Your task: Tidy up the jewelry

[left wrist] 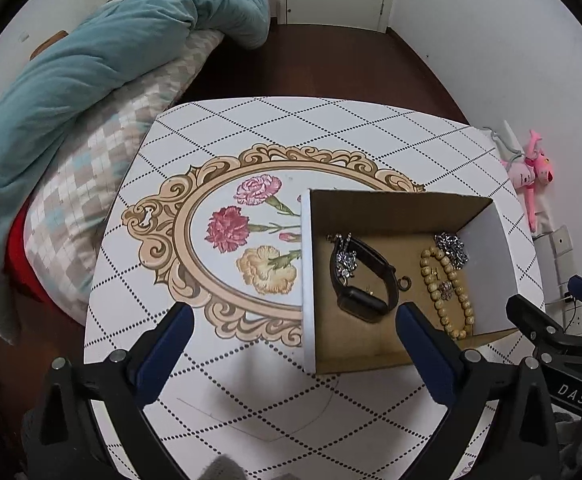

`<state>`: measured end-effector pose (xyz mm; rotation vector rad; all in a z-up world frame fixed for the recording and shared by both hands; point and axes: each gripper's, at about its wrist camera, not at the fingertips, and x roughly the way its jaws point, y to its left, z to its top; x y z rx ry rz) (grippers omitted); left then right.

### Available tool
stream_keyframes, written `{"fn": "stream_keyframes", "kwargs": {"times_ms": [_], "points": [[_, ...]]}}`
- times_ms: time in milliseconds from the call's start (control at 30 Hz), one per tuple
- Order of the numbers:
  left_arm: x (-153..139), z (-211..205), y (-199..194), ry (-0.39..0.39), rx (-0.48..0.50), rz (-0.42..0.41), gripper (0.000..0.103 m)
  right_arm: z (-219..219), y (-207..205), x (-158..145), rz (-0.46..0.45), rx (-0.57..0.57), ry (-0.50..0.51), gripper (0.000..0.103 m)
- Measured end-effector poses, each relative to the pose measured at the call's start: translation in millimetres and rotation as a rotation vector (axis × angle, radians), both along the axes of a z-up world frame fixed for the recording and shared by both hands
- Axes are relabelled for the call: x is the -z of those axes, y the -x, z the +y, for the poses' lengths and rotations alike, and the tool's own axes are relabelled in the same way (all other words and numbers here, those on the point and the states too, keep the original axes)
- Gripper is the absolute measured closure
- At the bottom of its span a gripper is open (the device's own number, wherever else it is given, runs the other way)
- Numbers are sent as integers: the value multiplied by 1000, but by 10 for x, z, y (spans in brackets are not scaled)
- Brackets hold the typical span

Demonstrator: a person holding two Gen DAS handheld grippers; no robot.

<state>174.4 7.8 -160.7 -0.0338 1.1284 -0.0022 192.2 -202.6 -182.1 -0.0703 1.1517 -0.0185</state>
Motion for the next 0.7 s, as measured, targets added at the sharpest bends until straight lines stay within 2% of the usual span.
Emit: {"fn": "stream_keyframes", "kwargs": {"times_ms": [233,700], "points": [[-216,-18,195,-4,-8,-26,0,-12,175,-201,-32,14,-25,0],[-1227,28,996,3,-10,-209,0,-11,1098,-1274,-230,60,-31,0]]}}
